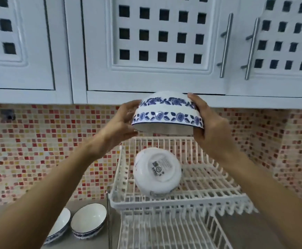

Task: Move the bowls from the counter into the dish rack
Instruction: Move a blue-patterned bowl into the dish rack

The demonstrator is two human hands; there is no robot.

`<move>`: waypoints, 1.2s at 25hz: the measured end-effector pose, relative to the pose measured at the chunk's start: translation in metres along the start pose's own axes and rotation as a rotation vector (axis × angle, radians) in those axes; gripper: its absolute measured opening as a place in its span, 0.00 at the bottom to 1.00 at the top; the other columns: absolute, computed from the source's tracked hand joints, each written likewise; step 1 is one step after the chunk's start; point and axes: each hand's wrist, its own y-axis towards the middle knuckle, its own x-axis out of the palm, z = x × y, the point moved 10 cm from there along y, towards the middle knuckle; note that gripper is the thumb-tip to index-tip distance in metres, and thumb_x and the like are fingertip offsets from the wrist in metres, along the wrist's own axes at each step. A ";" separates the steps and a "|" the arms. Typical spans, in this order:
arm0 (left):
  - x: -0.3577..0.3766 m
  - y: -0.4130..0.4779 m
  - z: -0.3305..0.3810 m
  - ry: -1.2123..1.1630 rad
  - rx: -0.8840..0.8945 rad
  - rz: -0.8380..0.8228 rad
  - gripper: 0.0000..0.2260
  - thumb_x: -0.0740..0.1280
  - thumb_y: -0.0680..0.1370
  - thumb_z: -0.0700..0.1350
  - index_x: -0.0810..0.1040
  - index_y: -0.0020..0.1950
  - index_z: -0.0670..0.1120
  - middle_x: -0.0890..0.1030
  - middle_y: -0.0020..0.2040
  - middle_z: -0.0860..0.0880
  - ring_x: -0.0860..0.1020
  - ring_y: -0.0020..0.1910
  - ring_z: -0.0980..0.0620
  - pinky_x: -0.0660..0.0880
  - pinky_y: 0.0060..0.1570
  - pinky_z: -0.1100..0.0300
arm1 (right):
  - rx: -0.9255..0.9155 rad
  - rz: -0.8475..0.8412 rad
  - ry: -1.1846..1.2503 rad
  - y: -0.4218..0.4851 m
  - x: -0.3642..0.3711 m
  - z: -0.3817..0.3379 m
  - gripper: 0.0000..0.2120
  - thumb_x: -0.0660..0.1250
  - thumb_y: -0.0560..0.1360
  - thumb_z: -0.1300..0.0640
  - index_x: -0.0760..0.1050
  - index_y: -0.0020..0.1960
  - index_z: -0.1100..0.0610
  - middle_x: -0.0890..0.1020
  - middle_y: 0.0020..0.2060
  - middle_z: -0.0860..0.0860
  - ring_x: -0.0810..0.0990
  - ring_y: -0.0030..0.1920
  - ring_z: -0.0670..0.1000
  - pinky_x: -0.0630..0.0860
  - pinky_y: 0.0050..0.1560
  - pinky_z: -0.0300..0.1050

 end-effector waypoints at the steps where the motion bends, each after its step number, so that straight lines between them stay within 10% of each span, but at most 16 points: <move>1: 0.019 0.010 0.000 -0.004 0.003 -0.032 0.27 0.66 0.66 0.51 0.64 0.64 0.61 0.73 0.66 0.52 0.76 0.61 0.50 0.74 0.63 0.52 | -0.044 -0.026 -0.047 -0.007 -0.005 0.019 0.33 0.67 0.67 0.71 0.62 0.69 0.63 0.79 0.58 0.64 0.84 0.47 0.62 0.76 0.50 0.43; 4: 0.076 0.054 -0.005 0.322 -0.029 -0.148 0.39 0.62 0.59 0.76 0.57 0.68 0.68 0.67 0.71 0.54 0.70 0.65 0.54 0.65 0.67 0.48 | -0.164 -0.054 -0.136 -0.031 -0.017 0.061 0.33 0.70 0.67 0.71 0.61 0.68 0.62 0.78 0.60 0.65 0.84 0.45 0.63 0.81 0.43 0.51; 11: 0.142 0.107 -0.028 0.518 -0.081 -0.132 0.35 0.71 0.62 0.66 0.64 0.63 0.54 0.80 0.55 0.53 0.81 0.52 0.54 0.80 0.50 0.58 | -0.087 -0.168 0.004 -0.059 -0.007 0.152 0.28 0.66 0.72 0.59 0.60 0.69 0.53 0.75 0.63 0.62 0.82 0.52 0.61 0.81 0.45 0.58; 16: 0.155 0.119 -0.079 0.696 -0.190 -0.190 0.32 0.73 0.64 0.62 0.63 0.61 0.53 0.80 0.53 0.47 0.82 0.48 0.49 0.83 0.45 0.55 | 0.335 -0.967 0.425 -0.118 0.061 0.192 0.54 0.75 0.59 0.38 0.39 0.71 0.34 0.50 0.69 0.37 0.57 0.68 0.41 0.63 0.68 0.43; 19: 0.160 0.125 -0.095 0.768 -0.220 -0.231 0.34 0.73 0.64 0.64 0.63 0.61 0.51 0.78 0.53 0.49 0.80 0.48 0.50 0.82 0.46 0.55 | 0.414 -0.950 0.550 -0.127 0.077 0.198 0.57 0.67 0.55 0.27 0.39 0.74 0.37 0.47 0.73 0.38 0.55 0.69 0.41 0.62 0.65 0.40; 24: 0.164 0.136 -0.120 0.712 -0.370 -0.274 0.35 0.78 0.65 0.51 0.60 0.63 0.50 0.75 0.58 0.48 0.79 0.53 0.49 0.81 0.49 0.57 | 0.426 -1.003 0.505 -0.124 0.101 0.207 0.50 0.75 0.64 0.44 0.48 0.77 0.48 0.61 0.74 0.49 0.65 0.63 0.43 0.67 0.59 0.36; 30: 0.173 0.135 -0.154 0.907 -0.549 -0.435 0.51 0.78 0.62 0.58 0.48 0.75 0.56 0.62 0.73 0.49 0.64 0.71 0.45 0.67 0.67 0.54 | 0.391 -1.088 0.368 -0.137 0.126 0.212 0.61 0.78 0.58 0.38 0.42 0.77 0.51 0.51 0.77 0.48 0.56 0.75 0.51 0.57 0.74 0.49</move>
